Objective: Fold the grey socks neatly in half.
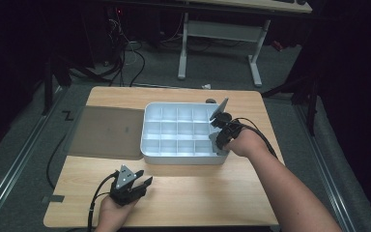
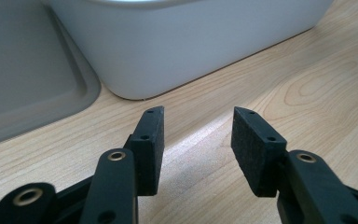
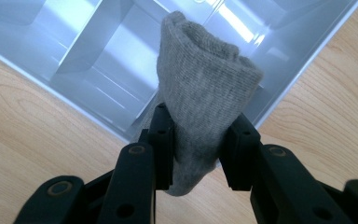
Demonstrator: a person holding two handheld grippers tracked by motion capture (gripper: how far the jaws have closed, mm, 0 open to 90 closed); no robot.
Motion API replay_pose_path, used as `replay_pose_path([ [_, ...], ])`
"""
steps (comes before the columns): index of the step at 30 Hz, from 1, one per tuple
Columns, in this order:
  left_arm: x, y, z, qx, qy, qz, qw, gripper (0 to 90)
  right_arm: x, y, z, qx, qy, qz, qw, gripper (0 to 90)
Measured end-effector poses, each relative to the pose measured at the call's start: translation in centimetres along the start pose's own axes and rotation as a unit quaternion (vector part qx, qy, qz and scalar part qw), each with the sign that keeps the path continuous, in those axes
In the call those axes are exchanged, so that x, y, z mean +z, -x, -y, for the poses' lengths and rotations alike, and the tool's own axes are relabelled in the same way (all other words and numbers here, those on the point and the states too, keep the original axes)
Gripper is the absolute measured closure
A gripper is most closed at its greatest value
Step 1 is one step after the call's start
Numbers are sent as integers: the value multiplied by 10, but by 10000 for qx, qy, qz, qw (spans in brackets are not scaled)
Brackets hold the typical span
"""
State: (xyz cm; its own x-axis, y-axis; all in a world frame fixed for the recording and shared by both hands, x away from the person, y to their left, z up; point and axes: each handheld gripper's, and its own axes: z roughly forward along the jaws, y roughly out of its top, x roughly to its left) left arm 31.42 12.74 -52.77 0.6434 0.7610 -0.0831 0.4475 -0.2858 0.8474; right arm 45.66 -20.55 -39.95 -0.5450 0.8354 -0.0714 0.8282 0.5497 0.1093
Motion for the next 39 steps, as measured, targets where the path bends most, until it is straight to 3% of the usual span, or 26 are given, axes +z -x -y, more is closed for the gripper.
replay_pose_path([
  [4, 0, 0, 0, -4, 9, 4, 10000, 553, 5, 4, -4, 17, -105, -1, 9999, 691],
  [6, 0, 0, 0, -8, 8, 11, 10000, 553, 7, 3, -5, 145, -220, -7, 9997, 691],
  [7, 0, 0, 0, -15, 11, 10, 10000, 553, 8, 4, -6, 9, -198, 16, 9998, 691],
  [8, 0, 0, 0, -16, 11, 11, 10000, 553, 10, 2, -8, 135, -280, 34, 9995, 692],
  [11, 0, 0, 0, -18, 8, 13, 10000, 553, 16, 3, -10, 67, -346, 88, 9993, 693],
  [17, 0, -1, 0, -33, 30, 7, 10000, 552, 33, -2, -16, 220, -619, 213, 9976, 700],
  [19, 0, -1, 0, -36, 27, 8, 10000, 552, 42, -3, -18, 44, -696, 237, 9973, 704],
  [22, 0, -1, 0, -33, 29, 3, 10000, 552, 49, -5, -20, 64, -822, 252, 9963, 705],
  [32, 0, -2, 0, -47, 29, 22, 10000, 553, 50, -1, -17, 229, -749, 133, 9968, 659],
  [39, 1, 0, 0, -55, 35, 43, 10000, 553, 46, -1, -14, 115, -627, 72, 9979, 608],
])
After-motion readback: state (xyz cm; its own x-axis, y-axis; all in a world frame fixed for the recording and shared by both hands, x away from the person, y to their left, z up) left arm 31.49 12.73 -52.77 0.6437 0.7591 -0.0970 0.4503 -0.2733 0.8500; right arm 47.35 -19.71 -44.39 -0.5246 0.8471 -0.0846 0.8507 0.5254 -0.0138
